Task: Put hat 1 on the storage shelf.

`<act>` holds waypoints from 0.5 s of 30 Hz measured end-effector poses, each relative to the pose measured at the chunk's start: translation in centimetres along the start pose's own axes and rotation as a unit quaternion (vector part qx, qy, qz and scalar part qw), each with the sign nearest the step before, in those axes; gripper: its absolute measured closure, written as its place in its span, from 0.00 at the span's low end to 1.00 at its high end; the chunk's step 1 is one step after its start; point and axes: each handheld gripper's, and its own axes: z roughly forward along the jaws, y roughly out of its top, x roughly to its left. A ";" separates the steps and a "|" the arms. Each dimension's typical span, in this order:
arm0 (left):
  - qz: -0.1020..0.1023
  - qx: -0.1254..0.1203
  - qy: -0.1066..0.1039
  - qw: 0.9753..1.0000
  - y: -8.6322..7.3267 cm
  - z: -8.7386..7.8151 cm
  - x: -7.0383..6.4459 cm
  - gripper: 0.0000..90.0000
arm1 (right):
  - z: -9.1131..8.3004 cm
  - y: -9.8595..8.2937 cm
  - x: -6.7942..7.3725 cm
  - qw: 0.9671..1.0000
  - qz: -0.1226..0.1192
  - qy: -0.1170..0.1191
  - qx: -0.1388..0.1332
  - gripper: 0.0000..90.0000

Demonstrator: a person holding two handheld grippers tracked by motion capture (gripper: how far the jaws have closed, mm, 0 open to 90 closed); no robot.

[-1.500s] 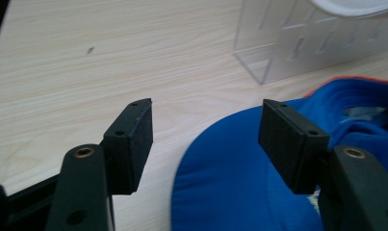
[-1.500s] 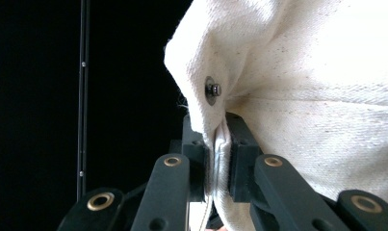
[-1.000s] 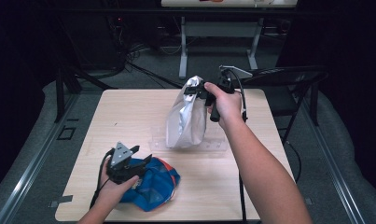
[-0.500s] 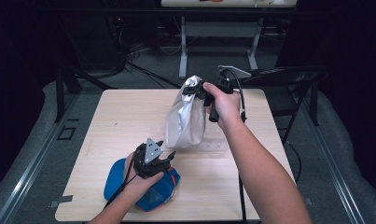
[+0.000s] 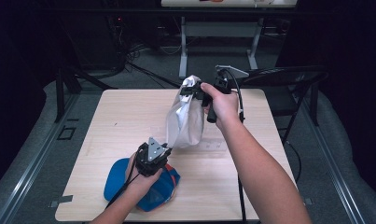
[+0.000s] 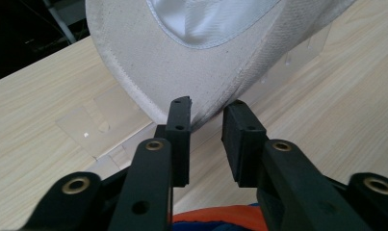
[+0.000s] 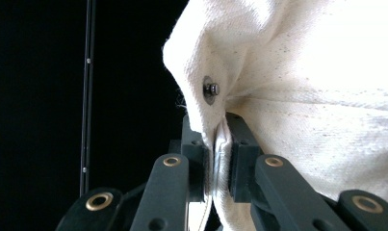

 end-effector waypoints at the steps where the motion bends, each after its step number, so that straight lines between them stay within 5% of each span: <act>1: -0.002 0.000 -0.002 1.000 0.0 -0.1 0.2 0.84 | 0.0 0.0 0.1 1.000 -0.001 0.000 0.000 0.90; 8: -0.040 -0.003 -0.032 0.999 -0.2 -0.3 1.8 0.86 | 0.4 -0.2 0.7 1.000 -0.008 -0.001 0.001 0.90; 15: -0.097 -0.012 -0.059 0.993 -0.5 -0.1 2.8 0.87 | 1.3 -0.2 0.7 1.000 -0.012 -0.006 0.005 0.89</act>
